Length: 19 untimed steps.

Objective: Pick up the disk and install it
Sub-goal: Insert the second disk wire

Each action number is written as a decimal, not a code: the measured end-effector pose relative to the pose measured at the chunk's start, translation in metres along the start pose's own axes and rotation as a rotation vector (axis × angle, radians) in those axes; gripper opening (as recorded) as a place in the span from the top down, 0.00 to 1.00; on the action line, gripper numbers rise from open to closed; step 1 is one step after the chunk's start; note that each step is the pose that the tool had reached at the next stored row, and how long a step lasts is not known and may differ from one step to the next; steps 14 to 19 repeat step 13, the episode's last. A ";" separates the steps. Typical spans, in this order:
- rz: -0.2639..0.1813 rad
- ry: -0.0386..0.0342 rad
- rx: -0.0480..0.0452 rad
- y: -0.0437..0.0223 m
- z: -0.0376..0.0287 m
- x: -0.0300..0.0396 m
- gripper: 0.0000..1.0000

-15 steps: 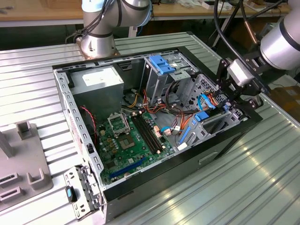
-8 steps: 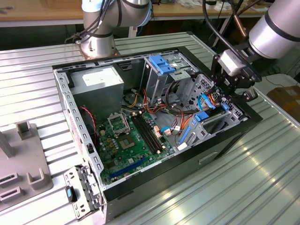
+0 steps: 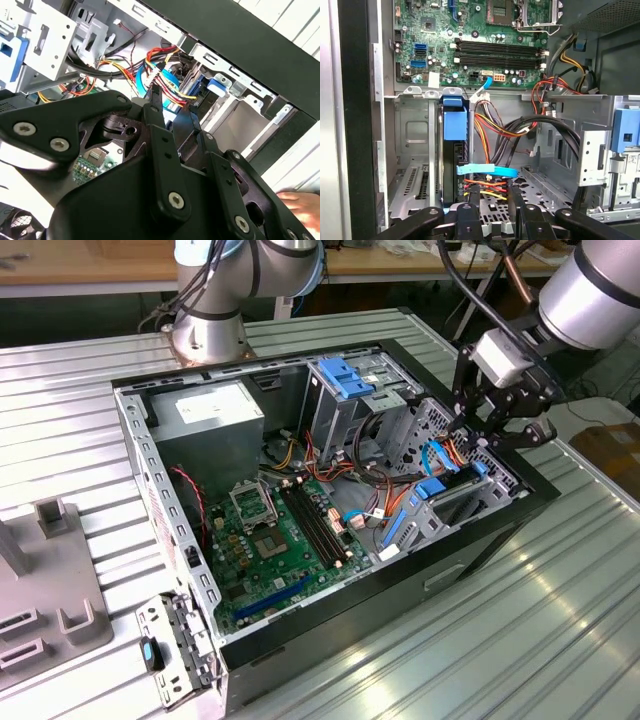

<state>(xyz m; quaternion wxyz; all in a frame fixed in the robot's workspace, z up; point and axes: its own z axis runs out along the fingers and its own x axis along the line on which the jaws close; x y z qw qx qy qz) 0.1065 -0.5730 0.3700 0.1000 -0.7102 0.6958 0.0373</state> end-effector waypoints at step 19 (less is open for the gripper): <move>0.000 0.0057 0.0010 0.0220 0.0014 -0.0134 0.64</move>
